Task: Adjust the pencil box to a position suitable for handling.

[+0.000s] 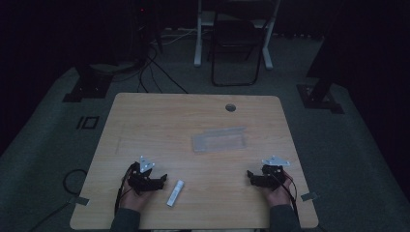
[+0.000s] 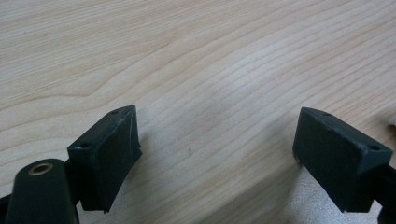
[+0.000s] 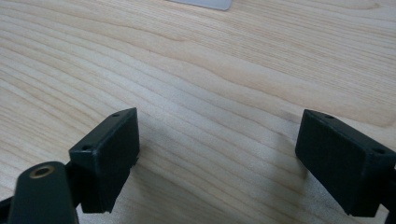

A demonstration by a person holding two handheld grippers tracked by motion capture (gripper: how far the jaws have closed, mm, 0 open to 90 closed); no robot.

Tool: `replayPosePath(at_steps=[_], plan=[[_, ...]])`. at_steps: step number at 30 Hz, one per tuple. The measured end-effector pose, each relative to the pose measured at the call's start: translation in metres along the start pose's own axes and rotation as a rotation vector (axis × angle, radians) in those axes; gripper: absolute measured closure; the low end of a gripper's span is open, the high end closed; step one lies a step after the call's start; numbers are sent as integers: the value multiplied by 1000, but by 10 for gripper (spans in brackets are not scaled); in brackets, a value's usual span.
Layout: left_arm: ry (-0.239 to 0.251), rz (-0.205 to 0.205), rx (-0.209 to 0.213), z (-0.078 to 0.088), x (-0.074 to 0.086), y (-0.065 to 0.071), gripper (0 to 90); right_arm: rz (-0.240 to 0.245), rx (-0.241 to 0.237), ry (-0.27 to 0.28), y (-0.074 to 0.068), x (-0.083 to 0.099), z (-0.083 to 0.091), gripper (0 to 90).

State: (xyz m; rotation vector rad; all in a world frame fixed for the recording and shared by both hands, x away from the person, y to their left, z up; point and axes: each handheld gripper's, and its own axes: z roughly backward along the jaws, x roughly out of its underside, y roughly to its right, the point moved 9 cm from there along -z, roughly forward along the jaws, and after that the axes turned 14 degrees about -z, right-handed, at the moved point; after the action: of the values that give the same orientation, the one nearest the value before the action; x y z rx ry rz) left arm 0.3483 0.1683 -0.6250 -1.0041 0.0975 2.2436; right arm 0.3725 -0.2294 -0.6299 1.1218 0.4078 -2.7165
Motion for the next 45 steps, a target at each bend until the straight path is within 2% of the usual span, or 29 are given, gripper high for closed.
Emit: replayPosePath(at_steps=[16,19,22,24,30,36,37,38,42,45], plan=[[0,0,0,0,0,0,147,15,-14,-11,-2,0,-1,124],[0,0,0,0,0,0,147,14,-10,-23,-2,-1,0,180],[-1,1,0,0,0,0,147,7,-10,-32,-2,-3,3,325],[-1,0,0,0,0,0,147,1,-28,-27,-4,-5,6,379],[-1,0,0,0,0,0,147,23,-12,-14,-8,-18,9,447],[-1,-3,3,0,0,1,147,16,-4,10,-9,-32,8,493],[0,-5,4,0,-1,1,147,9,-2,19,-8,-43,6,548],[0,-5,4,0,-1,1,147,3,-1,22,-8,-46,4,565],[2,-8,8,0,-1,2,147,-15,7,34,-6,-57,0,605],[3,-7,8,0,-1,2,147,-43,5,52,-3,-72,-4,638]])
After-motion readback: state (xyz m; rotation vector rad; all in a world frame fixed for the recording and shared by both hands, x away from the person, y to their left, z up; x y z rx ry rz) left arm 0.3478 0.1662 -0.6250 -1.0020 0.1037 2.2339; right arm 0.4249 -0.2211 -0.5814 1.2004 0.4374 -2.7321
